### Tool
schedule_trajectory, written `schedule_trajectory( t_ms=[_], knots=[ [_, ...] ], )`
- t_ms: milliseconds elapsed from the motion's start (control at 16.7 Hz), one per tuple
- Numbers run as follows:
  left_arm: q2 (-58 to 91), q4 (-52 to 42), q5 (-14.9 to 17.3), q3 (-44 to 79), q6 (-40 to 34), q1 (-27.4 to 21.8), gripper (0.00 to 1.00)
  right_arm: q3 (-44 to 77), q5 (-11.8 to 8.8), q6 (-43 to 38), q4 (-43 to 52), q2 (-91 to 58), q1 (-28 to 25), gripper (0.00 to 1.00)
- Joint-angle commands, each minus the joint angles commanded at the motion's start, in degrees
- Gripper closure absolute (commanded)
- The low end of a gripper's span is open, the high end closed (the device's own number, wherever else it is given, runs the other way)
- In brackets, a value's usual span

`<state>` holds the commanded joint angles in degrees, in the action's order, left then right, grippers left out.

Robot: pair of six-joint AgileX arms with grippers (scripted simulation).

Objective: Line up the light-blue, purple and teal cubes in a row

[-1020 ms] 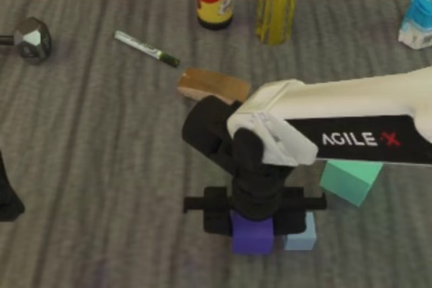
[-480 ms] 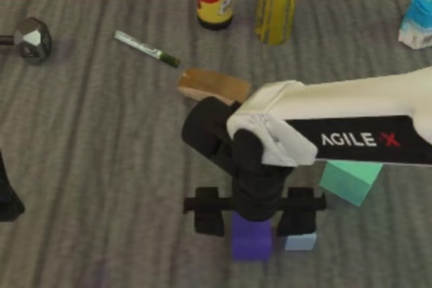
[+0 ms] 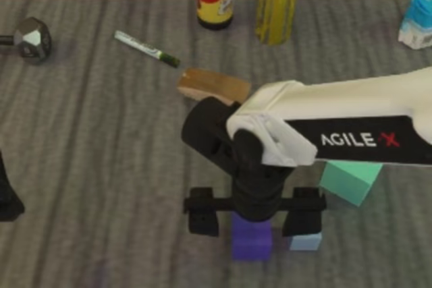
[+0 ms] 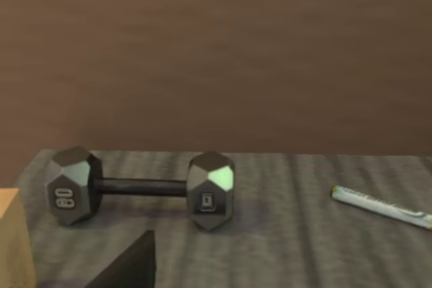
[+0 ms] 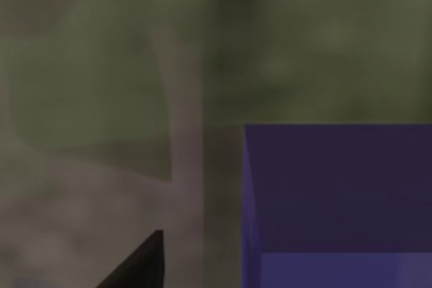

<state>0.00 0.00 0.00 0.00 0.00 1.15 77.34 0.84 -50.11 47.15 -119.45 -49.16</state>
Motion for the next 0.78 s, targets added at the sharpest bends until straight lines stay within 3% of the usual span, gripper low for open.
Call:
schedule_trajectory(
  t_ms=[480, 780],
  knots=[
    [0.0, 0.0, 0.0, 0.0, 0.0, 0.0, 0.0, 7.5, -0.1, -0.1, 12.7, 4.8, -0.6, 0.0],
    [0.0, 0.0, 0.0, 0.0, 0.0, 0.0, 0.0, 8.3, 0.0, 0.0, 14.0, 5.5, -0.3, 0.0]
  ],
)
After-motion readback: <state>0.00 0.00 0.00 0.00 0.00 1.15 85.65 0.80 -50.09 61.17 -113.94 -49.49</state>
